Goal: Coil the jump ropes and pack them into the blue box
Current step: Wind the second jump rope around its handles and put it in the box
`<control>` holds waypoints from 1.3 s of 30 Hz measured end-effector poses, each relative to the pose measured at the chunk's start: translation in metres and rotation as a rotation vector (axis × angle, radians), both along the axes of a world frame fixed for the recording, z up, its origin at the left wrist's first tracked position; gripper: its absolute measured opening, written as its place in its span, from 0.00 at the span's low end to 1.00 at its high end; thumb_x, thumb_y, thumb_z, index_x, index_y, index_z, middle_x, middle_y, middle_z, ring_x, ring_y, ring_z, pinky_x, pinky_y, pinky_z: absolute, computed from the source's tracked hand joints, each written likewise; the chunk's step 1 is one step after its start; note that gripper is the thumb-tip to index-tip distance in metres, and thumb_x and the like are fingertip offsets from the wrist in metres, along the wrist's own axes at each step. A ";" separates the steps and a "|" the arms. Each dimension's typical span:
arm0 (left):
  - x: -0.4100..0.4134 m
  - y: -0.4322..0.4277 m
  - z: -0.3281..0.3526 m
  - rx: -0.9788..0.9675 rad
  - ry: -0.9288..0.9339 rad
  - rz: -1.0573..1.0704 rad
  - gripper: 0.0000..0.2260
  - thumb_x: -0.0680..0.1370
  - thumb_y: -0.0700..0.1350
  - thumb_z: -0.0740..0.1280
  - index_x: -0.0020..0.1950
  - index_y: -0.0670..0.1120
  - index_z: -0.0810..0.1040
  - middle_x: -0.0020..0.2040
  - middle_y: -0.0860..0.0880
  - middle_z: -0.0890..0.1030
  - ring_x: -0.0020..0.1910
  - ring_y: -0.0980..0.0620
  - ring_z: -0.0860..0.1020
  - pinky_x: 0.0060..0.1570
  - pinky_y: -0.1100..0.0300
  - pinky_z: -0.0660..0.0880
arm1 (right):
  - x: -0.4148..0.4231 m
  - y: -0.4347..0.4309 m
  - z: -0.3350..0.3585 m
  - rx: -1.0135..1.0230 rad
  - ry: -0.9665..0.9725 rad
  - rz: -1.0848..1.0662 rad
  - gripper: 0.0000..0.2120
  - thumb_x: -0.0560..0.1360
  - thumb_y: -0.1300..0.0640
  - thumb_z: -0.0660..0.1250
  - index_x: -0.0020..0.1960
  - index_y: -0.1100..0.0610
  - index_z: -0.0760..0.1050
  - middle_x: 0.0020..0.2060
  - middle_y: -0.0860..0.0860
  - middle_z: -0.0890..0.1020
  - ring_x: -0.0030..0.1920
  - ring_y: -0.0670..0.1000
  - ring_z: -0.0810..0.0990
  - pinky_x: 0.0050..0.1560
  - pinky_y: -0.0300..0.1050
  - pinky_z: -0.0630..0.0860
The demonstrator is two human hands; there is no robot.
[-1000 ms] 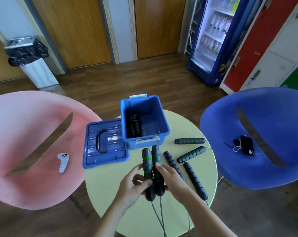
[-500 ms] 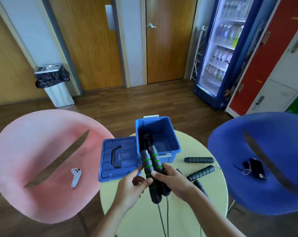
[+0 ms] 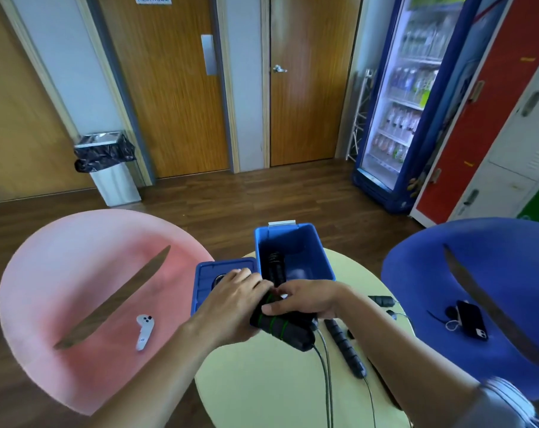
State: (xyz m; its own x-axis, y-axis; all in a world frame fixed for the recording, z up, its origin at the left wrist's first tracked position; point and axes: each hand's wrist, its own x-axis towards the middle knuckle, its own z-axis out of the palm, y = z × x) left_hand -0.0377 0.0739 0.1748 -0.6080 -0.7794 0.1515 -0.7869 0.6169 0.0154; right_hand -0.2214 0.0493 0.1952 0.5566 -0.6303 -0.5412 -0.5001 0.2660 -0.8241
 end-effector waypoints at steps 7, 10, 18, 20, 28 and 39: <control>0.018 -0.002 -0.002 0.157 0.167 0.190 0.16 0.69 0.59 0.69 0.48 0.50 0.71 0.44 0.55 0.75 0.43 0.52 0.70 0.41 0.60 0.63 | -0.014 0.009 0.026 0.067 -0.134 0.049 0.24 0.72 0.37 0.63 0.52 0.59 0.72 0.46 0.57 0.77 0.40 0.53 0.80 0.47 0.46 0.79; 0.021 0.002 0.000 0.390 0.318 0.385 0.13 0.68 0.57 0.71 0.42 0.54 0.69 0.38 0.57 0.76 0.40 0.56 0.73 0.36 0.61 0.65 | -0.022 0.014 0.027 -0.023 -0.216 -0.094 0.22 0.75 0.47 0.67 0.61 0.61 0.67 0.50 0.54 0.76 0.39 0.52 0.81 0.47 0.47 0.79; 0.011 0.005 0.011 1.050 0.875 0.376 0.26 0.64 0.62 0.72 0.46 0.41 0.75 0.33 0.47 0.78 0.31 0.51 0.76 0.37 0.59 0.73 | 0.007 -0.008 0.058 -0.417 0.030 -0.153 0.17 0.77 0.40 0.61 0.48 0.54 0.76 0.31 0.51 0.77 0.29 0.48 0.76 0.37 0.40 0.77; 0.008 0.007 0.010 1.132 1.022 0.348 0.27 0.62 0.60 0.73 0.47 0.40 0.75 0.35 0.44 0.78 0.32 0.47 0.76 0.35 0.57 0.72 | 0.014 -0.014 0.069 -0.460 0.133 -0.102 0.19 0.76 0.37 0.60 0.44 0.52 0.75 0.29 0.51 0.76 0.28 0.49 0.76 0.38 0.42 0.78; 0.005 0.010 0.017 1.329 1.375 0.207 0.24 0.66 0.47 0.75 0.60 0.44 0.77 0.41 0.46 0.76 0.33 0.47 0.74 0.37 0.54 0.72 | 0.035 -0.031 0.097 -0.616 0.365 0.052 0.29 0.76 0.35 0.56 0.53 0.60 0.77 0.26 0.51 0.70 0.27 0.49 0.70 0.31 0.39 0.67; 0.006 0.011 0.026 1.178 1.611 0.217 0.22 0.63 0.51 0.75 0.53 0.44 0.76 0.36 0.47 0.74 0.29 0.50 0.71 0.31 0.58 0.70 | 0.041 -0.030 0.095 -0.548 -0.029 -0.248 0.26 0.75 0.38 0.62 0.63 0.57 0.69 0.41 0.58 0.81 0.30 0.47 0.75 0.36 0.41 0.74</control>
State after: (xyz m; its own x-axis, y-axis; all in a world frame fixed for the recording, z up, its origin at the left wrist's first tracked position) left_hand -0.0317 0.0850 0.2004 -0.3631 -0.9133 -0.1847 0.3130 -0.3063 0.8990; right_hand -0.1809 0.0194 0.2903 0.3666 -0.9262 -0.0881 -0.4530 -0.0950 -0.8864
